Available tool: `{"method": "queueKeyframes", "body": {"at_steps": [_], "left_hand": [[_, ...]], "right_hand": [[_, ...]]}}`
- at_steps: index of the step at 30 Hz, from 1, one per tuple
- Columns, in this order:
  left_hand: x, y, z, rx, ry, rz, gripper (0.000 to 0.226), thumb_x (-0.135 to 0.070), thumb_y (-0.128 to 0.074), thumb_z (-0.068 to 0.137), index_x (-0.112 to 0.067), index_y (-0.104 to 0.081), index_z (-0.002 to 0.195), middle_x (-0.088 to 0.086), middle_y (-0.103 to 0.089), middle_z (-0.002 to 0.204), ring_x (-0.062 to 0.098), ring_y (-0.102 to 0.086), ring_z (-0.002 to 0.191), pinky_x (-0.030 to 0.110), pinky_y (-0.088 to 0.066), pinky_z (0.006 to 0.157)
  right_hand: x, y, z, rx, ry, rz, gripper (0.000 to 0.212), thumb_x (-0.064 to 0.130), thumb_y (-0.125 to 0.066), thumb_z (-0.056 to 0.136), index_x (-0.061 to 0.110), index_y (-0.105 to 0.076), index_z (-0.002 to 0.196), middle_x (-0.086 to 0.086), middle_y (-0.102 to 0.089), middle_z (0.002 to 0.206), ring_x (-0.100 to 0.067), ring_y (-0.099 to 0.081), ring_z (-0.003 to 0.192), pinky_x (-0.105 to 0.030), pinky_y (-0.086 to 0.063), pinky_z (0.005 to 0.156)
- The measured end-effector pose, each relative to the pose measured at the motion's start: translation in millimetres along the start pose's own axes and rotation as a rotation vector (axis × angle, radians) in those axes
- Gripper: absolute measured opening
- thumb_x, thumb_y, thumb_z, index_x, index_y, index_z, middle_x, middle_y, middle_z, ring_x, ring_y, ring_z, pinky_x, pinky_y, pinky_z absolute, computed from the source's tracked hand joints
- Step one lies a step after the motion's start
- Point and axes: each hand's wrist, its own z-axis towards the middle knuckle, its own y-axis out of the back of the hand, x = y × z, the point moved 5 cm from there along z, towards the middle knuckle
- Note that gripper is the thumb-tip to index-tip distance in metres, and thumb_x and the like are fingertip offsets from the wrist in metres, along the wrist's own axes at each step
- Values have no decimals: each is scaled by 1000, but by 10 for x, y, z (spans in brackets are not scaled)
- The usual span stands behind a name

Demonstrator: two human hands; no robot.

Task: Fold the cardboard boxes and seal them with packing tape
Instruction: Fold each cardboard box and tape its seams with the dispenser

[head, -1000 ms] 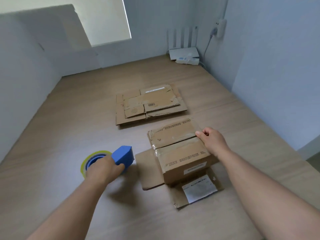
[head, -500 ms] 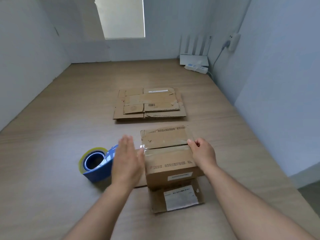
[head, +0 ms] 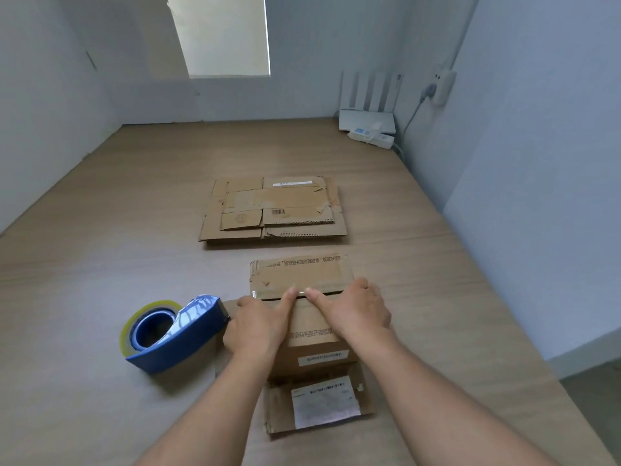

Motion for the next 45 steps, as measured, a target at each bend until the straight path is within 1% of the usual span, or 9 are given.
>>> {"method": "queueKeyframes", "body": {"at_steps": [7, 11, 14, 16, 18, 22, 28, 33, 45], "left_hand": [[66, 10, 82, -34, -43, -63, 65, -59, -15, 97, -14, -57, 119, 6, -59, 96, 27, -58, 93, 36, -45, 75], [274, 34, 68, 267, -83, -323, 66, -52, -29, 99, -34, 5, 152, 11, -61, 122, 27, -68, 93, 42, -57, 77], [450, -58, -108, 451, -150, -426, 95, -53, -54, 90, -42, 21, 146, 2, -56, 125, 20, -66, 102, 33, -57, 77], [472, 21, -149, 255, -283, -386, 92, -52, -68, 80, -30, -12, 149, -2, -42, 138, 18, -44, 129, 36, -44, 99], [464, 153, -200, 159, -347, -353, 82, -57, -77, 66, -27, -36, 130, -7, -44, 129, 16, -45, 125, 34, -46, 95], [373, 89, -514, 344, -406, -175, 127, -88, -65, 34, -45, -3, 137, -6, -47, 134, 14, -55, 113, 34, -48, 94], [193, -105, -712, 212, -445, 60, 124, -100, -32, 41, -49, 14, 144, -6, -27, 145, 16, -48, 123, 34, -48, 88], [218, -136, -696, 178, -485, 73, 117, -91, -46, 59, -44, 14, 147, -10, -32, 150, 13, -47, 125, 33, -48, 84], [268, -179, -679, 211, -514, 58, 105, -86, -36, 67, -41, 12, 149, -1, -42, 148, 22, -51, 124, 37, -48, 90]], "right_hand": [[-205, 38, 266, 27, 237, 286, 45, 53, -38, 96, 18, -43, 70, 0, -54, 77, -13, -46, 65, -27, -27, 50], [-206, 105, 352, 80, 303, 219, 45, 57, -38, 94, 22, -42, 66, 5, -51, 72, -20, -51, 73, -29, -28, 52], [-169, 224, 474, 115, 179, -38, 67, 88, -32, 72, 24, -52, 83, 5, -58, 84, -19, -53, 80, -31, -33, 58], [-127, 275, 499, 97, 66, -136, 95, 98, -28, 57, 23, -53, 110, -2, -58, 105, -23, -55, 91, -33, -35, 63], [-100, 292, 475, 89, 0, -118, 109, 99, -32, 54, 21, -43, 130, -8, -51, 121, -26, -53, 106, -34, -36, 66], [-89, 280, 432, 92, -54, 0, 123, 94, -42, 58, 22, -6, 151, -16, -27, 144, -31, -47, 121, -37, -41, 79], [-10, 81, 120, 43, 111, -9, 99, 81, -44, 75, 35, 2, 149, -18, 6, 156, -40, -41, 125, -44, -40, 95], [-251, -64, -330, 125, 288, -27, 63, 67, -40, 88, 54, -8, 142, -2, 26, 155, -36, -9, 141, -46, -38, 98], [-678, -111, -831, 205, 568, 4, 56, 58, -46, 91, 53, -25, 142, 7, 21, 157, -26, 16, 145, -45, -10, 117]]}}
